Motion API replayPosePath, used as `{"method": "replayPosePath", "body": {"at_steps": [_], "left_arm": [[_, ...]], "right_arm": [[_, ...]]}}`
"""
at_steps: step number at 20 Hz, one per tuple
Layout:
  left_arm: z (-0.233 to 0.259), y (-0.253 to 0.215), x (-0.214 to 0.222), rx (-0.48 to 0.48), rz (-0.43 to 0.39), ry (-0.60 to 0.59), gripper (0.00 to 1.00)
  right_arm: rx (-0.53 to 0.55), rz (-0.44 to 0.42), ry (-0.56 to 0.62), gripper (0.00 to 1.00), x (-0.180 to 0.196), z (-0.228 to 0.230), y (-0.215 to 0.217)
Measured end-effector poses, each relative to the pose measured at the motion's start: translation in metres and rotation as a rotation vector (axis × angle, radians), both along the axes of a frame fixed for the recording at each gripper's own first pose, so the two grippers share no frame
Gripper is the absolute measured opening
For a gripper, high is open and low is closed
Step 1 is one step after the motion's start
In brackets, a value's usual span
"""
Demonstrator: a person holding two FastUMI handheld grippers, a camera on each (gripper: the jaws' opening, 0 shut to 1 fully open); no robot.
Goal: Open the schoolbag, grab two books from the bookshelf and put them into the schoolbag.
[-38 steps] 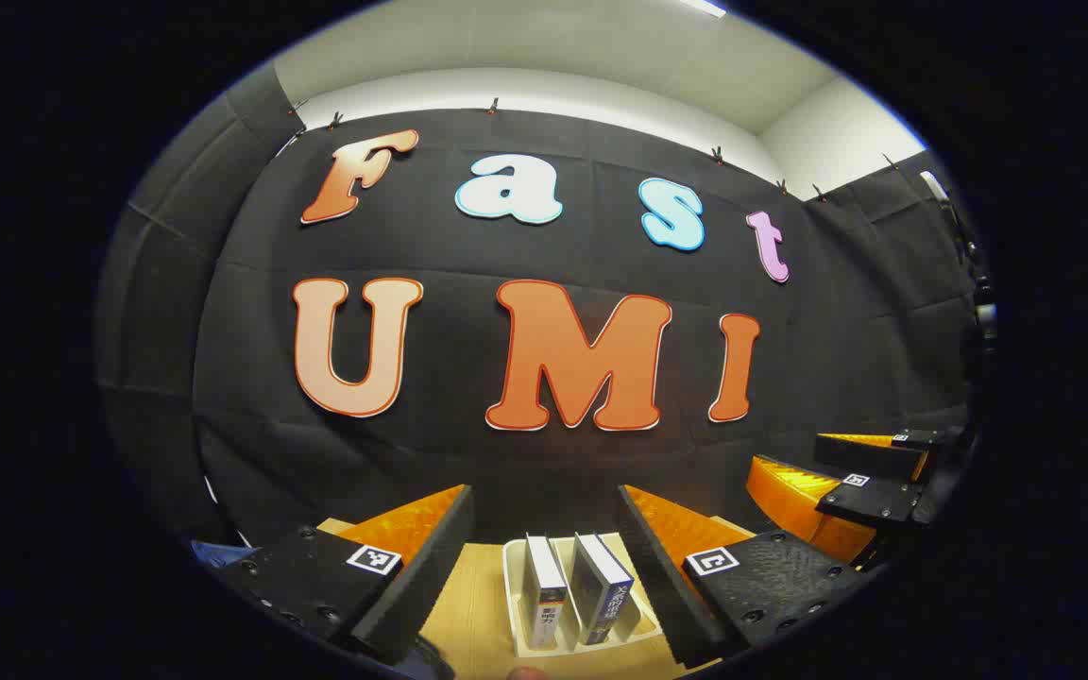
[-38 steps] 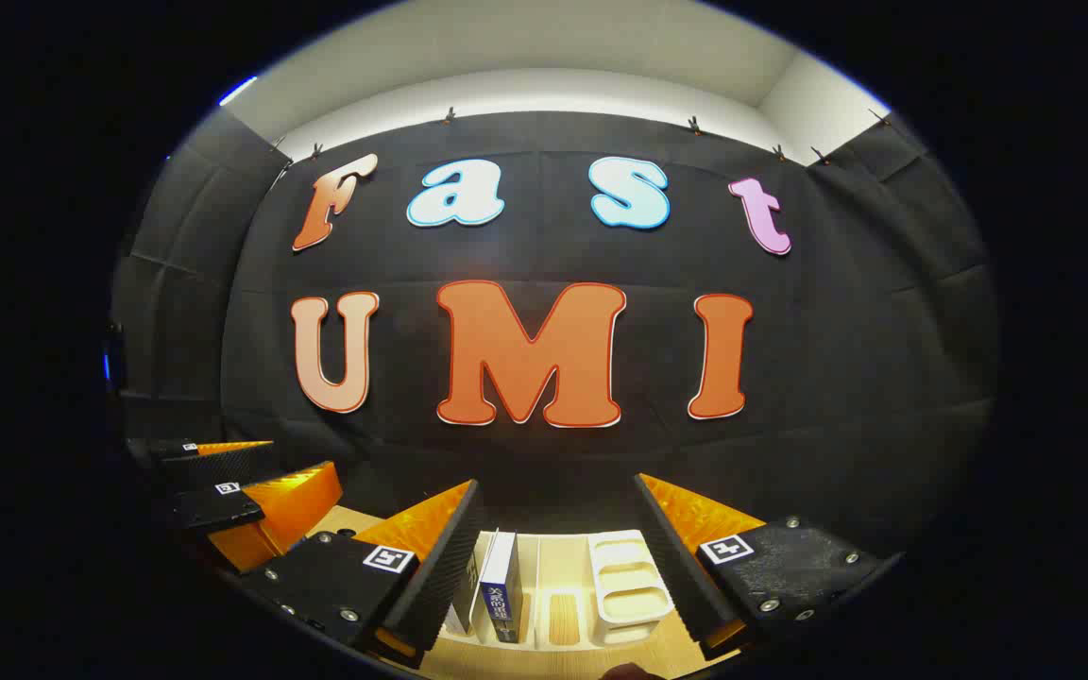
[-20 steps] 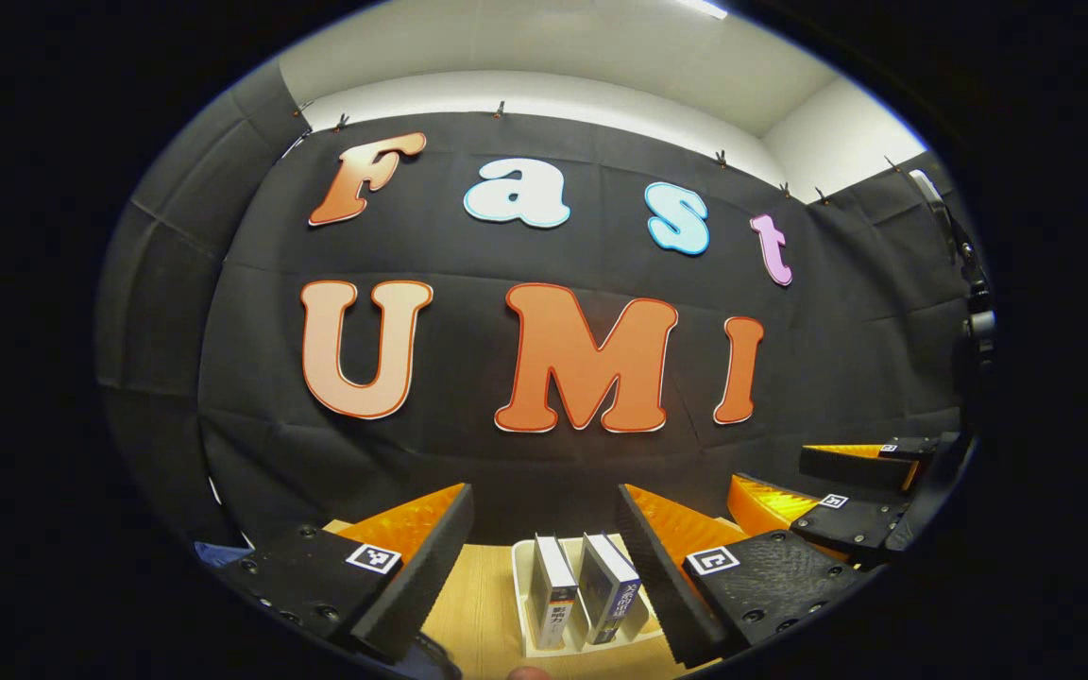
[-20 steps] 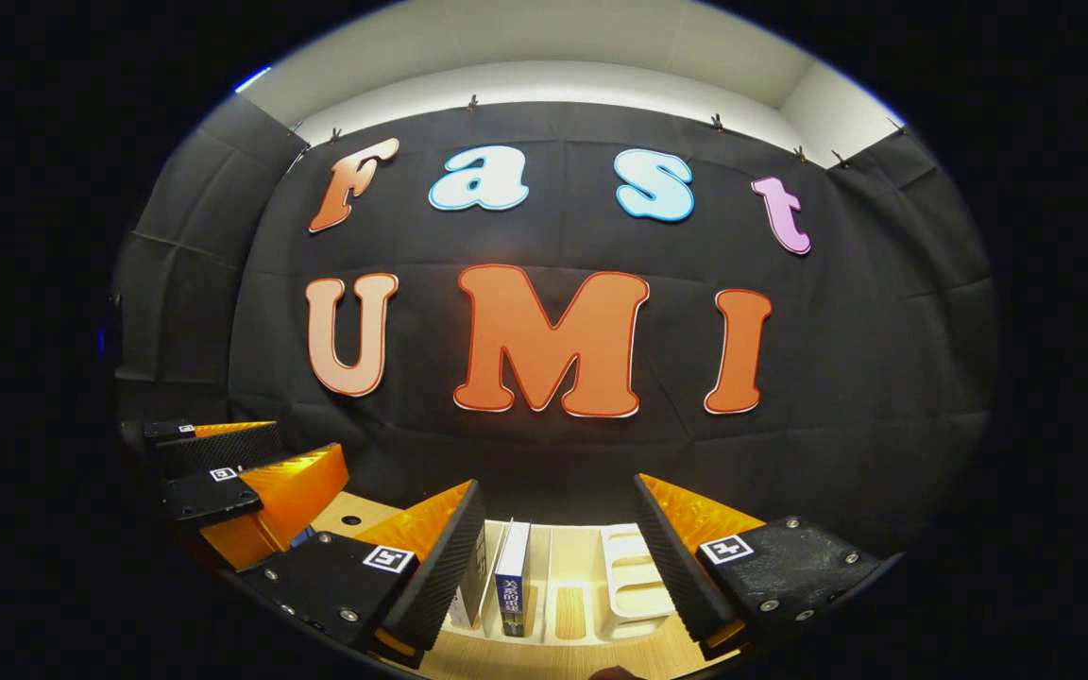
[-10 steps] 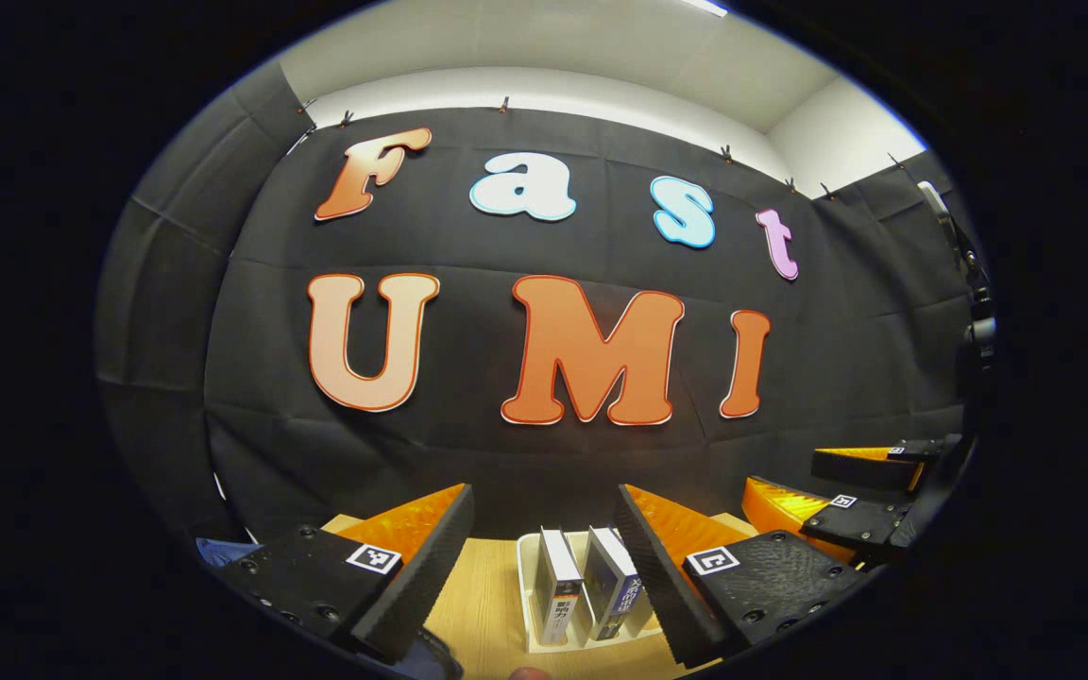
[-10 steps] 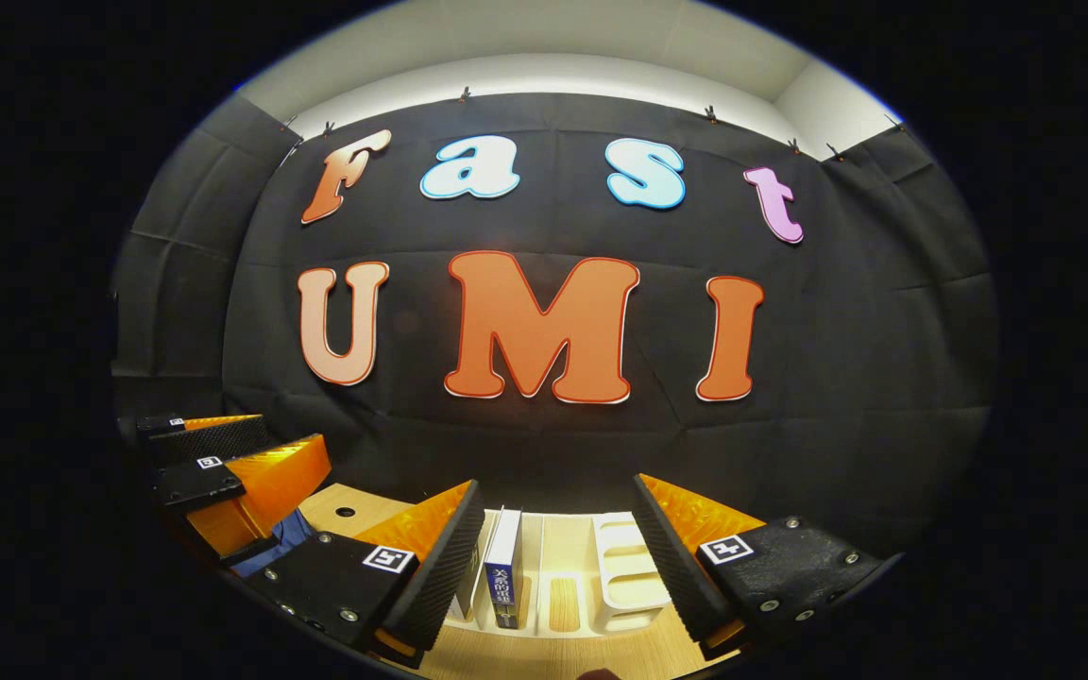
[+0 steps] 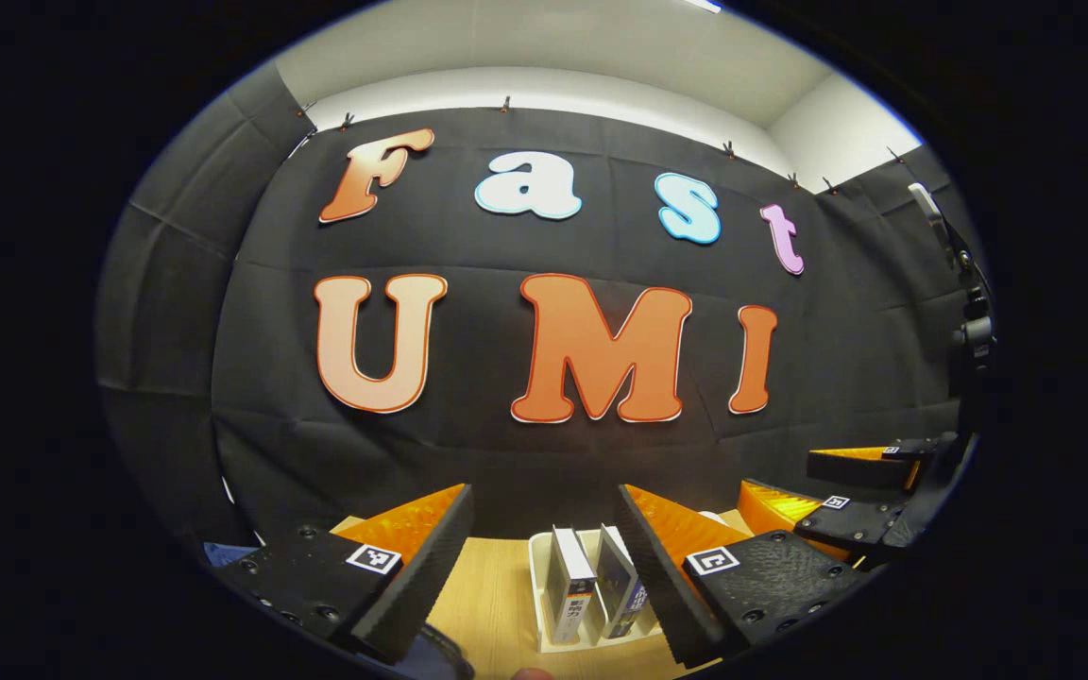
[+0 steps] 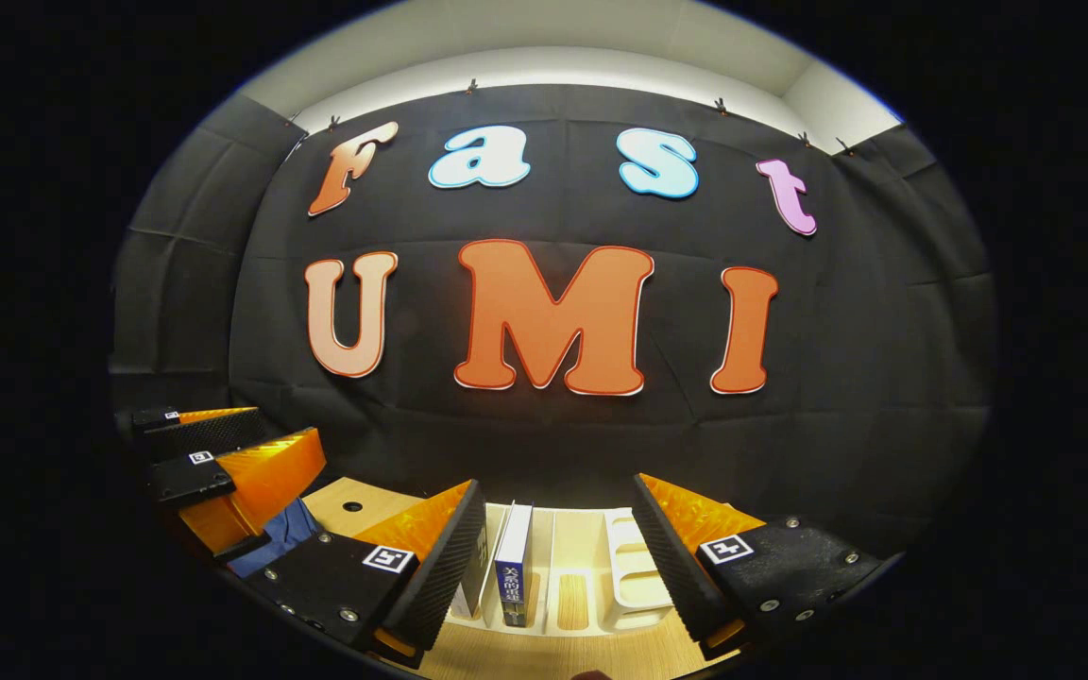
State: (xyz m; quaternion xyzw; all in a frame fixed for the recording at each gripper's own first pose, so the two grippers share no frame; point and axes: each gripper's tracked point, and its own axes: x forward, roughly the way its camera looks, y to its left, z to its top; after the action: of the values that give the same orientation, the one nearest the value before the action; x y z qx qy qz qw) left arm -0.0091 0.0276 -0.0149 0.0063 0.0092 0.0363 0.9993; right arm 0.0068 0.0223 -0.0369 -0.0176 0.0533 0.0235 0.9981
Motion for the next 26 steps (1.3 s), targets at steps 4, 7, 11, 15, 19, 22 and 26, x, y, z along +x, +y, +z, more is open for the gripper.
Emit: {"method": "replayPosePath", "body": {"at_steps": [4,7,11,15,19,22,26], "left_arm": [[-0.019,0.018,-0.001,-0.027,0.026,0.051,0.94],[-0.025,0.029,-0.007,-0.022,0.048,0.068,0.94],[-0.031,0.031,-0.016,0.004,0.059,0.083,0.94],[-0.050,0.037,-0.022,0.022,0.079,0.134,0.94],[-0.068,0.042,-0.032,0.044,0.085,0.194,0.94],[-0.102,0.046,-0.037,-0.006,0.100,0.287,0.93],[-0.168,0.057,-0.049,0.016,0.094,0.471,0.94]], "right_arm": [[0.001,0.016,0.019,0.94,0.002,-0.007,0.005],[-0.003,0.029,0.025,0.94,0.003,-0.011,0.010],[-0.001,0.050,0.044,0.94,0.003,-0.019,0.014],[-0.001,0.057,0.058,0.94,0.005,-0.026,0.011],[0.003,0.065,0.076,0.94,0.005,-0.034,0.009],[-0.003,0.080,0.090,0.94,0.004,-0.041,0.009],[-0.012,0.092,0.111,0.94,-0.001,-0.052,0.005]]}}
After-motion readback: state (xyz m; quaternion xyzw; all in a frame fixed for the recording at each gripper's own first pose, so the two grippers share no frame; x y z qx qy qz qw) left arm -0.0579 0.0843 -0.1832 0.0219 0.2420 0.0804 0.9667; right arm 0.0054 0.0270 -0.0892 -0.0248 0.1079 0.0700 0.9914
